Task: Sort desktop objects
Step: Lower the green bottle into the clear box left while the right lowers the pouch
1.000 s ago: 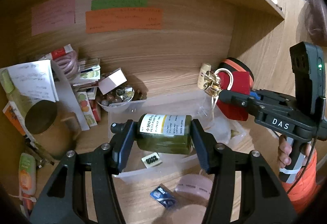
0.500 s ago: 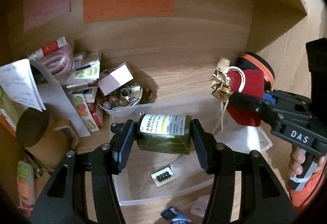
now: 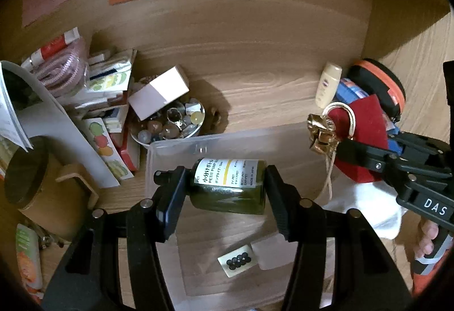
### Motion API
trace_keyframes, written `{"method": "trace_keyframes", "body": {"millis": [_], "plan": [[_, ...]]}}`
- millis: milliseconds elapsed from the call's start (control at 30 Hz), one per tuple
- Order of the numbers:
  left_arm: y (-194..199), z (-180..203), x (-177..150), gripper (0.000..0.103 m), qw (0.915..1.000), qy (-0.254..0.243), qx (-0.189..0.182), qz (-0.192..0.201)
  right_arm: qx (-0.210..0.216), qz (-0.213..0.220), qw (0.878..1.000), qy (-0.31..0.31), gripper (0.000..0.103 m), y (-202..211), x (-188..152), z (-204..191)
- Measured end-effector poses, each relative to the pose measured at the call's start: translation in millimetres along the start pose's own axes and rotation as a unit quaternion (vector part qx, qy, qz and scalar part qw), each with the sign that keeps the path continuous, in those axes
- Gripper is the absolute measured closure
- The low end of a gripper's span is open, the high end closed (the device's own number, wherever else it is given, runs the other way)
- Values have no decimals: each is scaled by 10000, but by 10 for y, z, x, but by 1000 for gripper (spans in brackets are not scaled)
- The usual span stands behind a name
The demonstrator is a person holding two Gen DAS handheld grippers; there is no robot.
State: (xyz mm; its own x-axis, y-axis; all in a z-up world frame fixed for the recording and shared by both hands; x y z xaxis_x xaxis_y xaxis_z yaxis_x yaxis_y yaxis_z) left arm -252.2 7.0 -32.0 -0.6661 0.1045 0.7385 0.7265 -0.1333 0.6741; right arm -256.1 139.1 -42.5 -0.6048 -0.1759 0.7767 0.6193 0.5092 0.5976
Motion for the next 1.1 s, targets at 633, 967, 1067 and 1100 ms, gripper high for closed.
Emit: {"method": "trace_keyframes", "body": {"millis": [633, 967, 1067, 1100], "plan": [[-290, 12, -55, 48, 9995, 12, 8, -315, -342, -497, 9981, 119, 79, -243, -153, 32], [-354, 6, -80, 48, 9993, -72, 38, -372, -373, -641, 9971, 190, 74, -301, -181, 12], [-348, 16, -86, 47, 9992, -108, 27, -386, -393, -612, 9970, 261, 66, -285, -172, -13], [-335, 29, -80, 47, 9992, -134, 12, -373, -425, -581, 9970, 300, 62, -270, -166, -24]]}}
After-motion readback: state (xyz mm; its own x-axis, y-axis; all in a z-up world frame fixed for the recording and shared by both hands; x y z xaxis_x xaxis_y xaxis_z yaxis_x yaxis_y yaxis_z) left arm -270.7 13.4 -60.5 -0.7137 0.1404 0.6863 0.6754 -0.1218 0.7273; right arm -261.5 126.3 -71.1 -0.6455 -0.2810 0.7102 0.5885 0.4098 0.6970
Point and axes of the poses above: each gripper's, at about its wrist camera, not at the fingertips, and y roughly against the way its jaws point, z to its right, x to its top, the point moved 3 cm from there along -y, roughly the way its jaws point, and after that the axes turned 1 degree about x, right-handed, at the moved point
